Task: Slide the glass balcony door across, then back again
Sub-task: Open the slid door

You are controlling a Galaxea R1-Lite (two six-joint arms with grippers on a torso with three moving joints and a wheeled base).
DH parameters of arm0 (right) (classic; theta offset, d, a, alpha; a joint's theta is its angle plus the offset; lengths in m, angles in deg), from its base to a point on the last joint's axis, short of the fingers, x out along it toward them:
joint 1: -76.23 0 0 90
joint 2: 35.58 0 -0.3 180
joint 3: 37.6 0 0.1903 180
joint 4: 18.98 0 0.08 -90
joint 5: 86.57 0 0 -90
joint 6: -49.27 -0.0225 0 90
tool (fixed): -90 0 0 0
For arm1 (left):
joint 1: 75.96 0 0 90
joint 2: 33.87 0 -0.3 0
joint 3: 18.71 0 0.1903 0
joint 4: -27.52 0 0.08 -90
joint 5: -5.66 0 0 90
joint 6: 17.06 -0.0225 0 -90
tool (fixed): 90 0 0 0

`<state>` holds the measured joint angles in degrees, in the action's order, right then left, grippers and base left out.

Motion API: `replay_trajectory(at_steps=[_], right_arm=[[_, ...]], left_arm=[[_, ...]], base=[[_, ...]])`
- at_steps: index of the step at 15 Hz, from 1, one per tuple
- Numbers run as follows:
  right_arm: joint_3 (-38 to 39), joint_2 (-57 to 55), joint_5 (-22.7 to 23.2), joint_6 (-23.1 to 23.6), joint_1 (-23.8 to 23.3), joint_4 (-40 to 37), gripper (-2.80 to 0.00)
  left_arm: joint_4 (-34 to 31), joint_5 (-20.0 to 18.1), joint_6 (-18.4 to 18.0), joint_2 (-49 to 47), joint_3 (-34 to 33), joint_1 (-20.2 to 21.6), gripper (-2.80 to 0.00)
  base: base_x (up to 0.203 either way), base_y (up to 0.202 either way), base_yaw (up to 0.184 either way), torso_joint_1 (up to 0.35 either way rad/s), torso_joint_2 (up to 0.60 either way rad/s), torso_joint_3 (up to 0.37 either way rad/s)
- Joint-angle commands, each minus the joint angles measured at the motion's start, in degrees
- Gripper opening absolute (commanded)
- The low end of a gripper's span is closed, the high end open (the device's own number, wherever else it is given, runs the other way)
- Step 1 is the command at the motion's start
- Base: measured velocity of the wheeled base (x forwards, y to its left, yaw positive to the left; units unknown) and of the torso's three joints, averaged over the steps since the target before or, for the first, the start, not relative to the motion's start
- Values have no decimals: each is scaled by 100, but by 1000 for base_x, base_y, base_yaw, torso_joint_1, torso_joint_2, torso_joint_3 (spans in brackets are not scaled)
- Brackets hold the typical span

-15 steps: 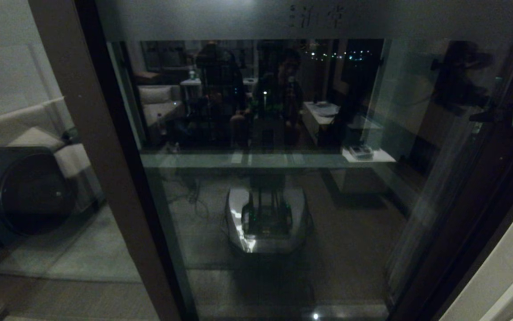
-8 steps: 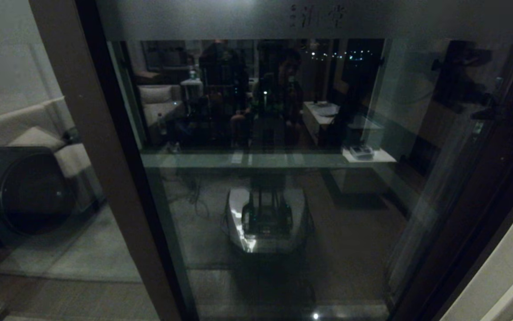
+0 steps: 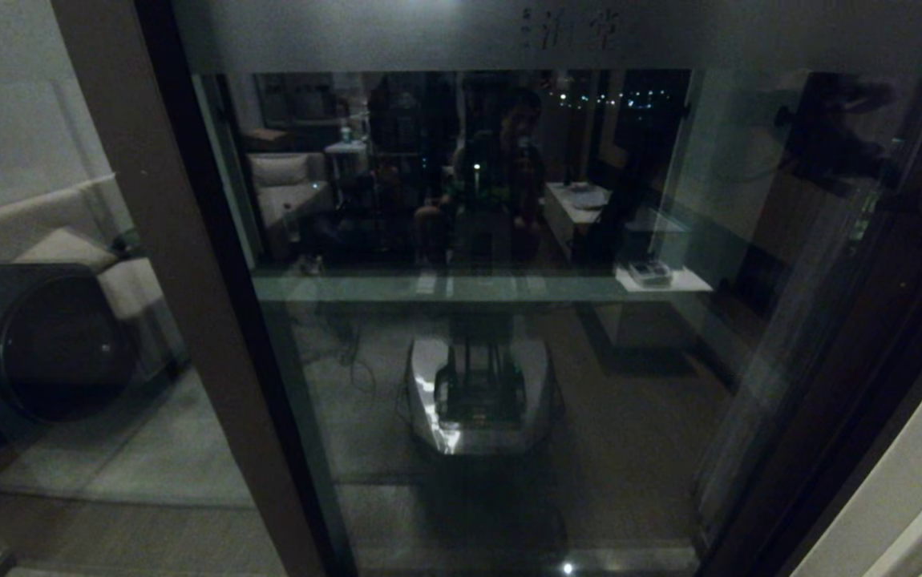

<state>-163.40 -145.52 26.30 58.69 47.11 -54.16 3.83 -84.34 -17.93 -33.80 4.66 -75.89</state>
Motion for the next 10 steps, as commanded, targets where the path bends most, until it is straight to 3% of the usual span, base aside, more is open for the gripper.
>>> replay_trajectory(at_steps=[1,10], right_arm=[[-149,-268,19,-3,33,0,0],[-453,-573,10,-116,89,-5,0]], left_arm=[[-2,0,0,1,-9,1,-280],[-2,0,0,1,-9,1,-280]], base=[[0,0,0,0,0,0],[0,0,0,0,0,0]])
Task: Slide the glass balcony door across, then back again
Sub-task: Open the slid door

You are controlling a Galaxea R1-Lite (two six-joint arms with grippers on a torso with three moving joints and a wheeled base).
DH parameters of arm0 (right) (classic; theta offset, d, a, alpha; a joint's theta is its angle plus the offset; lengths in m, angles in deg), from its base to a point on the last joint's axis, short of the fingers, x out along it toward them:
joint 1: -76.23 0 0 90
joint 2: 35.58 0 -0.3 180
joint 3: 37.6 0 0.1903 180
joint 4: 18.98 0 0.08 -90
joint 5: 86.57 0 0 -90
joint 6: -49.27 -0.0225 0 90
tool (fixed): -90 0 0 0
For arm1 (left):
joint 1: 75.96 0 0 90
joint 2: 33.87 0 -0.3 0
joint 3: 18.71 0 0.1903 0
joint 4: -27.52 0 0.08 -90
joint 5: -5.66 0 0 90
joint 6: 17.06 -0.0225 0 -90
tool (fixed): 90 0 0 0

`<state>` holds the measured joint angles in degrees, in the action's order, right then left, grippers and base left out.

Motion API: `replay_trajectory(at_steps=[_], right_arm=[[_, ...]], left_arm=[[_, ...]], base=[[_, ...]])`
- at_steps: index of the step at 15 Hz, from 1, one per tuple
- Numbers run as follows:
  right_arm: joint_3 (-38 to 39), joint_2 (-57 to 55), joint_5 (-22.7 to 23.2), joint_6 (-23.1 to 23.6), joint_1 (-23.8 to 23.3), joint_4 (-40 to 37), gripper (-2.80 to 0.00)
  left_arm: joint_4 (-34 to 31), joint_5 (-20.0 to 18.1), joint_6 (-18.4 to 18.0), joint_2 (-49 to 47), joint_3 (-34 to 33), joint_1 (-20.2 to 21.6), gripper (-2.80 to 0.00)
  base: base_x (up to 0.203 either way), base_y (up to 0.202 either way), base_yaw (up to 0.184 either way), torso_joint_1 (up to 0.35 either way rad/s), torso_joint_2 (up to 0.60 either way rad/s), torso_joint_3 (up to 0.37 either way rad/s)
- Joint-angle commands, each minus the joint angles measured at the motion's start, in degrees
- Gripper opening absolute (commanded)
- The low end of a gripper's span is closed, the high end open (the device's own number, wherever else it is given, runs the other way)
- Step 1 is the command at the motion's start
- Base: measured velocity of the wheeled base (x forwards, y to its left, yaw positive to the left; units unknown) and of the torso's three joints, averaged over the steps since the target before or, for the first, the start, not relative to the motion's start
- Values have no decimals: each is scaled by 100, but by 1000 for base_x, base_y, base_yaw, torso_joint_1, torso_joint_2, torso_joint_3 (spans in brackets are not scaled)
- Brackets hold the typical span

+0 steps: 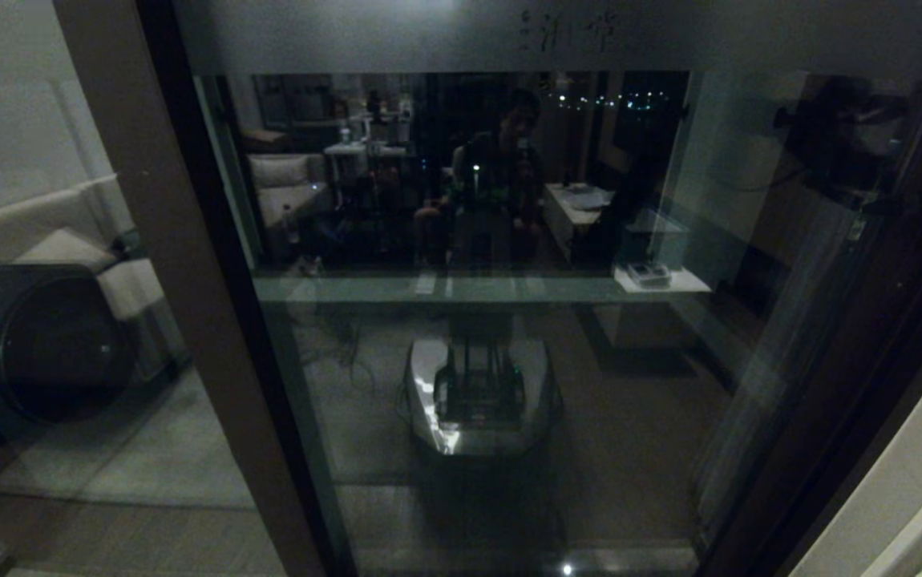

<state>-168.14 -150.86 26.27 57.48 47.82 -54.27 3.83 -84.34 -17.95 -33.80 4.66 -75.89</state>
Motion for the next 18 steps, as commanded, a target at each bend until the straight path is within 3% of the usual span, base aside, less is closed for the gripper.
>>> replay_trajectory(at_steps=[1,18], right_arm=[[39,-21,11,-3,47,6,0],[355,260,18,-75,284,8,0]], left_arm=[[-2,0,2,1,-9,1,-280],[-2,0,2,1,-9,1,-280]], base=[[0,0,0,0,0,0],[0,0,0,0,0,0]])
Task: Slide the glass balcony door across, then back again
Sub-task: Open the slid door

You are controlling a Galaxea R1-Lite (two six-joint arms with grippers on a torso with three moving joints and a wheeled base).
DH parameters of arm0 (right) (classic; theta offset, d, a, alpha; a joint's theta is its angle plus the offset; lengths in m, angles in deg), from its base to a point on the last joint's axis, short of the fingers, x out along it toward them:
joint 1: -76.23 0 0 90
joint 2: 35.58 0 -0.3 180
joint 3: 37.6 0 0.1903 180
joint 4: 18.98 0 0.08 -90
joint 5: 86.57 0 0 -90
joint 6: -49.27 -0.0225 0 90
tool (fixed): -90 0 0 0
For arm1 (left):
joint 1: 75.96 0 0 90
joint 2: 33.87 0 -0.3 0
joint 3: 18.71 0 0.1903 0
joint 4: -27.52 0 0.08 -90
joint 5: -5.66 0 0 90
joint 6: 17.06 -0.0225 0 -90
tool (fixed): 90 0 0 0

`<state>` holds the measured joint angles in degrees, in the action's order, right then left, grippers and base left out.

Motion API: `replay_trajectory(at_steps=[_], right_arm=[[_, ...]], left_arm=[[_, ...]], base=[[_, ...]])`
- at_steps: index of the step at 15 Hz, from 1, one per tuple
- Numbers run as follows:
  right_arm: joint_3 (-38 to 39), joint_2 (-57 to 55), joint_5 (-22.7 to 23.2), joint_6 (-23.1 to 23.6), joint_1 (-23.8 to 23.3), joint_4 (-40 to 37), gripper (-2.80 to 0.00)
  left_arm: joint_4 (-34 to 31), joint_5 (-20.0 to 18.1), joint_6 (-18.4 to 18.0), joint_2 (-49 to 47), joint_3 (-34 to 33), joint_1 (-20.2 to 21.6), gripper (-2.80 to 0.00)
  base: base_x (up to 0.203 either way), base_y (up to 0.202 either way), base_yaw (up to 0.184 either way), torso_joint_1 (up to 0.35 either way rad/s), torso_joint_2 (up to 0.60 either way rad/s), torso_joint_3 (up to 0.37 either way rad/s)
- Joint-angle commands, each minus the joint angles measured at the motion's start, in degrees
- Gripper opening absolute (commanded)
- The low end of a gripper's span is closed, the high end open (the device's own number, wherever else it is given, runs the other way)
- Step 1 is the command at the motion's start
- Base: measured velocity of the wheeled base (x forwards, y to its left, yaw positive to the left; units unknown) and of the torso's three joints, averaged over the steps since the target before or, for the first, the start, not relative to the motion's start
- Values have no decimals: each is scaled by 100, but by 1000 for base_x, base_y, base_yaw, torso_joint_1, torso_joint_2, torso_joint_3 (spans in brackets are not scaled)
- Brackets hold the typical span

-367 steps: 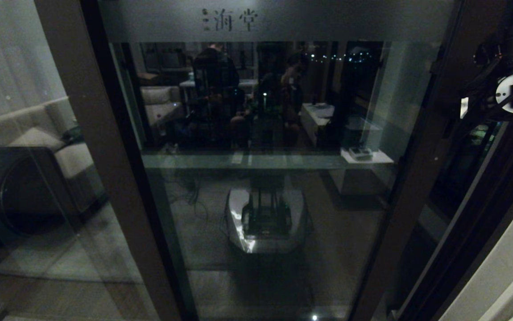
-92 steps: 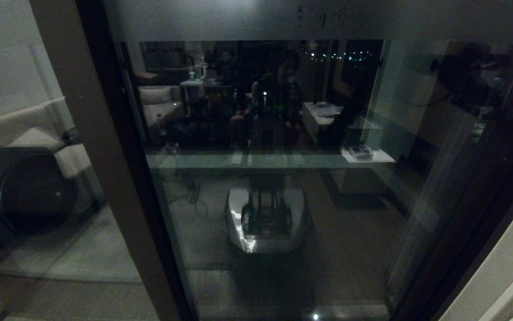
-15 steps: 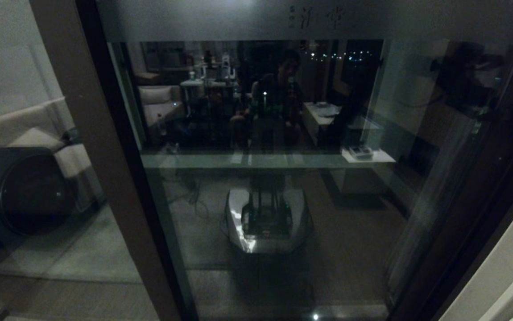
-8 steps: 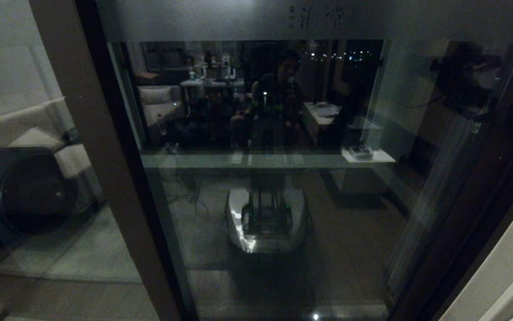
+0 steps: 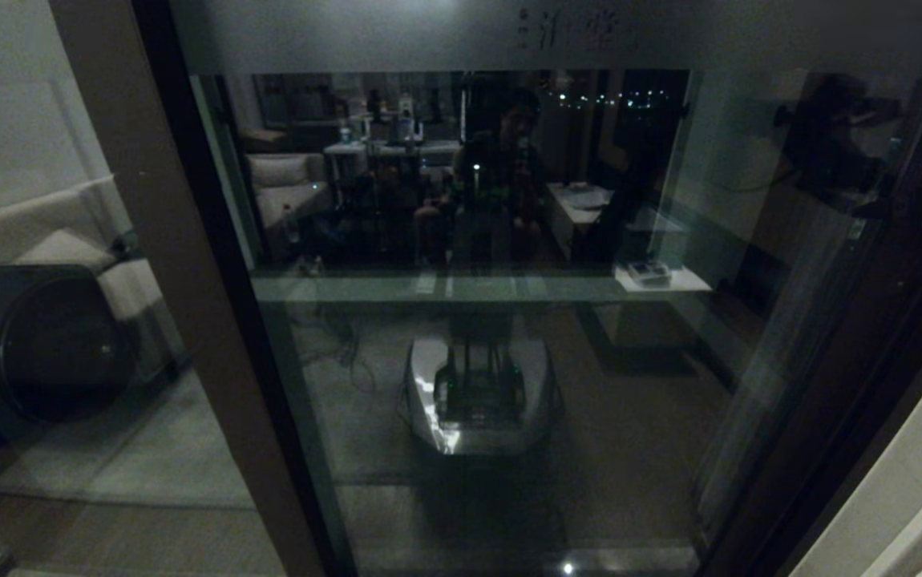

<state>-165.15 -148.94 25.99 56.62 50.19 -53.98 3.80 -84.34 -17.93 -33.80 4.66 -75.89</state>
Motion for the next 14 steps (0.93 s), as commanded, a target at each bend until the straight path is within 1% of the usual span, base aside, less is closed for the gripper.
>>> replay_trajectory(at_steps=[1,14], right_arm=[[82,77,46,12,82,-23,0],[117,86,46,21,147,-18,0]], left_arm=[[0,0,0,1,-9,1,-280],[0,0,0,1,-9,1,-280]], base=[[0,0,0,0,0,0],[0,0,0,0,0,0]])
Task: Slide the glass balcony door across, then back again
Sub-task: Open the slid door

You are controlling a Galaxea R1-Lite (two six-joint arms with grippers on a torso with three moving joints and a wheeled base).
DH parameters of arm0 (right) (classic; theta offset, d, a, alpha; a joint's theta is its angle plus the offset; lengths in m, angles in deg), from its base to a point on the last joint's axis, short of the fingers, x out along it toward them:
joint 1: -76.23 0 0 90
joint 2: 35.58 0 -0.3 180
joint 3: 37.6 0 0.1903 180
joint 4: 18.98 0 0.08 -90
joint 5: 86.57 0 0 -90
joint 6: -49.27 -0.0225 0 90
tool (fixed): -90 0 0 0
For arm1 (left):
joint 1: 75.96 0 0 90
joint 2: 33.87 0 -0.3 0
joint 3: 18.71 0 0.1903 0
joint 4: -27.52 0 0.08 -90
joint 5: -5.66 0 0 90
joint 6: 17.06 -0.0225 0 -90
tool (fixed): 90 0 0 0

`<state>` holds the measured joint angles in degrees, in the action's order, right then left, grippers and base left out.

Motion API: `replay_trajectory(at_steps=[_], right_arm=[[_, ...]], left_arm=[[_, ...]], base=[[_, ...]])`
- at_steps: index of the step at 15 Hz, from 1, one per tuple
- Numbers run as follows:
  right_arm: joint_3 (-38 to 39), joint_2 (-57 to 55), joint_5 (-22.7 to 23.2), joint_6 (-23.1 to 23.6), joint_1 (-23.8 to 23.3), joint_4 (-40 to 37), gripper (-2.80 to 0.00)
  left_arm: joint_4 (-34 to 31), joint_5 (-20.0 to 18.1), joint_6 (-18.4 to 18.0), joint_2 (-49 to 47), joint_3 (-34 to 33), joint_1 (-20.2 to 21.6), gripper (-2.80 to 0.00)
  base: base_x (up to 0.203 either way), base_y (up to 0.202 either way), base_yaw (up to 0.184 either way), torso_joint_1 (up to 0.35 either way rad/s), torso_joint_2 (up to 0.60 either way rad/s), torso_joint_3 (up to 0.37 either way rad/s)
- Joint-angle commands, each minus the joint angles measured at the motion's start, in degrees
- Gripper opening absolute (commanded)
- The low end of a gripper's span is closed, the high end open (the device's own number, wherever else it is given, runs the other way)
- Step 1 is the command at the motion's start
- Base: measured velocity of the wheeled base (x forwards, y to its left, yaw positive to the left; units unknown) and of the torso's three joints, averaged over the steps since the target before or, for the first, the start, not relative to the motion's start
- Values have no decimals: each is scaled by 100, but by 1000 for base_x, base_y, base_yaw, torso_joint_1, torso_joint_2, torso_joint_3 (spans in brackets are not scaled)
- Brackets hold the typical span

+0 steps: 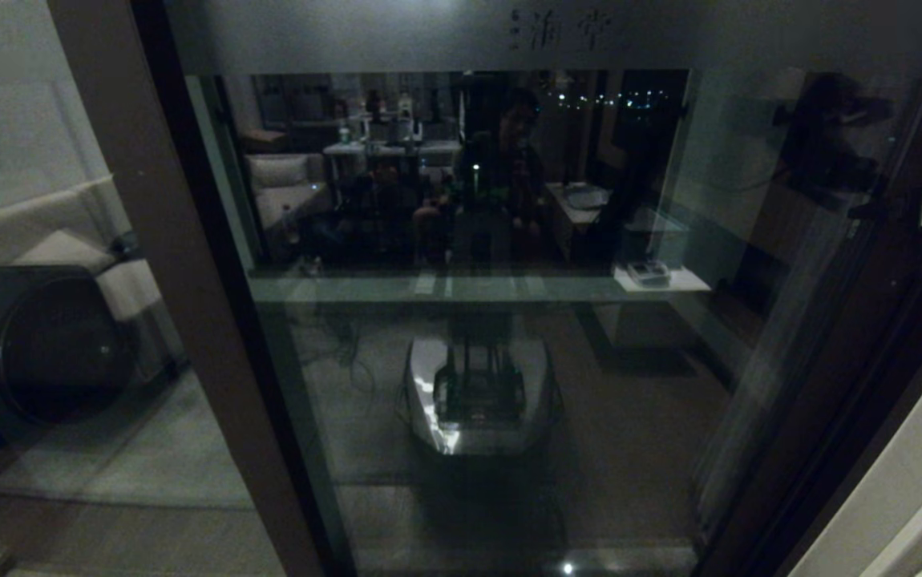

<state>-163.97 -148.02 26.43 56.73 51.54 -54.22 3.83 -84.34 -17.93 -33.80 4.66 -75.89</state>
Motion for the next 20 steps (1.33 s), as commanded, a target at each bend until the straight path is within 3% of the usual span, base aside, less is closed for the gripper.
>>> replay_trajectory(at_steps=[1,20], right_arm=[[-1,-7,2,10,18,2,0],[43,-95,2,1,167,10,0]], left_arm=[[-2,0,0,1,-9,1,-280],[-2,0,0,1,-9,1,-280]], base=[[0,0,0,0,0,0],[0,0,0,0,0,0]])
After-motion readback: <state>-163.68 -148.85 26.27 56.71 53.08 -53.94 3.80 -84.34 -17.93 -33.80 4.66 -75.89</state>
